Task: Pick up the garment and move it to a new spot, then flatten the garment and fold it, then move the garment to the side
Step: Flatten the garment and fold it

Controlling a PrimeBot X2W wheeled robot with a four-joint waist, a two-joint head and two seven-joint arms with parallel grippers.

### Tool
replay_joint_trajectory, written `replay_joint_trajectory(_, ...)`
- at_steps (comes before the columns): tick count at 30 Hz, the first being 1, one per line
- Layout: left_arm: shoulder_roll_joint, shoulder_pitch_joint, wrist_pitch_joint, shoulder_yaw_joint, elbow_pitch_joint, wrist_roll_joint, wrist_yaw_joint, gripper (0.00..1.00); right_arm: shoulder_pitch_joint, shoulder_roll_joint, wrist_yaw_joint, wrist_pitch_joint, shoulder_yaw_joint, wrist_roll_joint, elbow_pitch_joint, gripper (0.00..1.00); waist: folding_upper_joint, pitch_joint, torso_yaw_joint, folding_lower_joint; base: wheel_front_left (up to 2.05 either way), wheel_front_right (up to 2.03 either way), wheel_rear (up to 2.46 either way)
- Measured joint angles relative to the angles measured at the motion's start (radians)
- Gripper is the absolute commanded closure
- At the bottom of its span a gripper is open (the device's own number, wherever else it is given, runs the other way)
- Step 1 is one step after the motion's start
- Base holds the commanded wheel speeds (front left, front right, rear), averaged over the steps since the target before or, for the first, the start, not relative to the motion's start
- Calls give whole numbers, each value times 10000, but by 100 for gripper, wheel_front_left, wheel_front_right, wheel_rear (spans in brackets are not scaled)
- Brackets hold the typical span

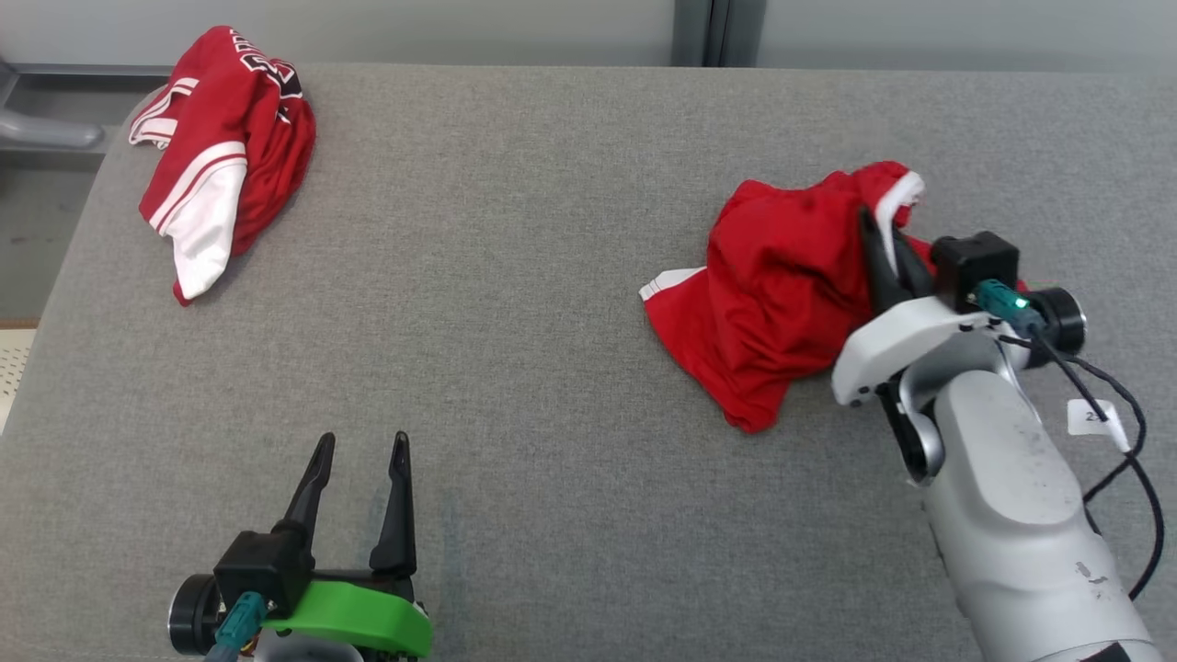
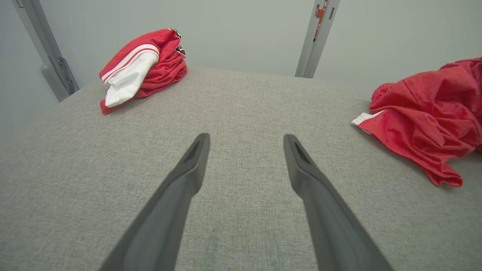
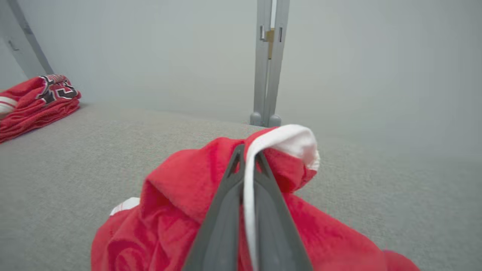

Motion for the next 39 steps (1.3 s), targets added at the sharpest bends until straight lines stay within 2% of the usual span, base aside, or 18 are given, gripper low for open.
replay_joint_trajectory(6,0,-1,0,-44,29,12,-10,0,311,21,2,322,2635,769,-1312,100,0,-131,118,0,0,0,0)
replay_joint_trajectory(10,0,-12,2,-98,27,-36,-8,0,536,29,2,861,4094,1149,-1569,100,0,-122,286,0,0,0,0)
replay_joint_trajectory(22,0,-128,0,-293,10,-222,86,0,629,25,2,1490,7233,1620,-343,100,0,112,832,0,0,0,0)
replay_joint_trajectory(26,0,-130,0,-284,12,-234,104,0,578,29,2,1503,7904,1858,-56,100,0,116,868,0,0,0,0)
replay_joint_trajectory(28,0,-129,0,-259,15,-245,125,0,478,25,2,1269,8036,1887,8,49,0,100,816,0,0,0,0)
replay_joint_trajectory(29,0,-128,0,-251,23,-245,125,0,464,23,2,1114,8078,1931,2,0,0,87,777,0,0,0,0)
replay_joint_trajectory(34,0,-126,0,-265,46,-207,94,0,542,33,2,412,7791,2201,-161,0,0,-7,516,0,0,0,0)
replay_joint_trajectory(39,-2,-202,2,-328,138,-21,0,0,994,31,2,-104,6424,2326,-543,0,0,-160,175,0,0,0,0)
